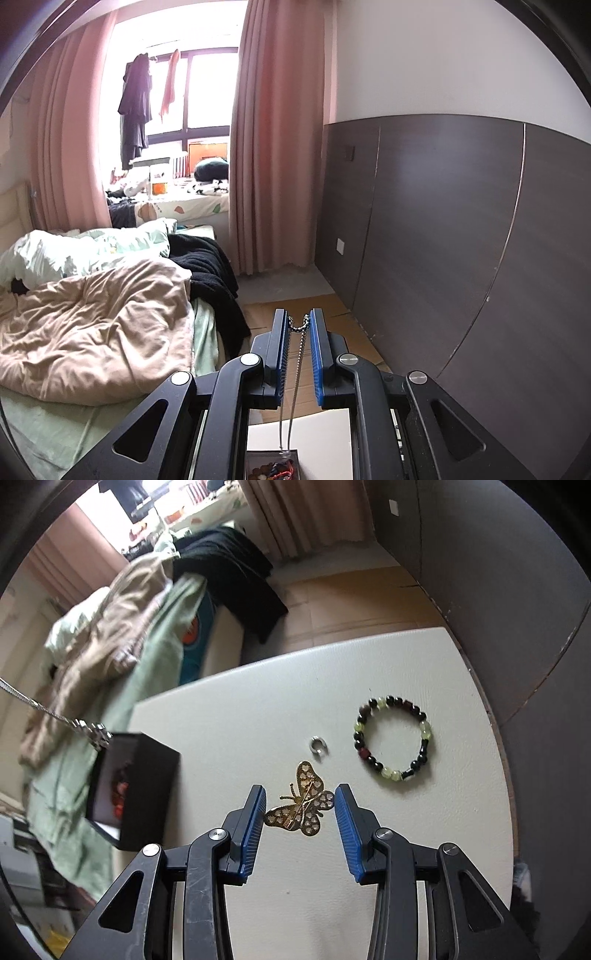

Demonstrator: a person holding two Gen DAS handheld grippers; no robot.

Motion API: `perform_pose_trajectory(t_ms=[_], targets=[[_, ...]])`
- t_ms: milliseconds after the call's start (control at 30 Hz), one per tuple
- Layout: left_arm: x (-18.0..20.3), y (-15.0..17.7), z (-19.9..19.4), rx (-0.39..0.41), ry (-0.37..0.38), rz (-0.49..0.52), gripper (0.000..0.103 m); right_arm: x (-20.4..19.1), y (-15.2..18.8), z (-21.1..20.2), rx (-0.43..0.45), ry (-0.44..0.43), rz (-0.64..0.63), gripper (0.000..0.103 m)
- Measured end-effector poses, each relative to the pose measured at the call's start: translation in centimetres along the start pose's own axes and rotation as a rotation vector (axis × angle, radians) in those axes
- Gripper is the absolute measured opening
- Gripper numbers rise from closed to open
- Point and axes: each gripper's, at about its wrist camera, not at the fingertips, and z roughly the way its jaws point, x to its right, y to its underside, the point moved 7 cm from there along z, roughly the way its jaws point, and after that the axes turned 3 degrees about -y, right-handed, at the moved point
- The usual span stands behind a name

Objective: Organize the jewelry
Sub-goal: 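Carry the chain to the box with the left tool while the right approaches the butterfly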

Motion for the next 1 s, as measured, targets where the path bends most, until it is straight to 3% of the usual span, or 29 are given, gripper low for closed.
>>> perform_pose_trajectory(t_ms=[167, 467, 1000], targets=[[-1.0, 1.7, 1.3, -0.034, -0.028, -0.019, 0.012, -1.3, 0.1, -0.4, 0.021, -0.043, 0.002, 0.039], [-4.1, 6.7, 5.3, -0.107, -0.095, -0.050, 0.012, -2.6, 0.1, -1.0, 0.042, -0.042, -0.027, 0.039], [-6.8, 16.4, 11.0, -0.266, -0.079, -0.151, 0.012, -1.8, -0.2, -1.7, 0.066, -0.026, -0.011, 0.039]])
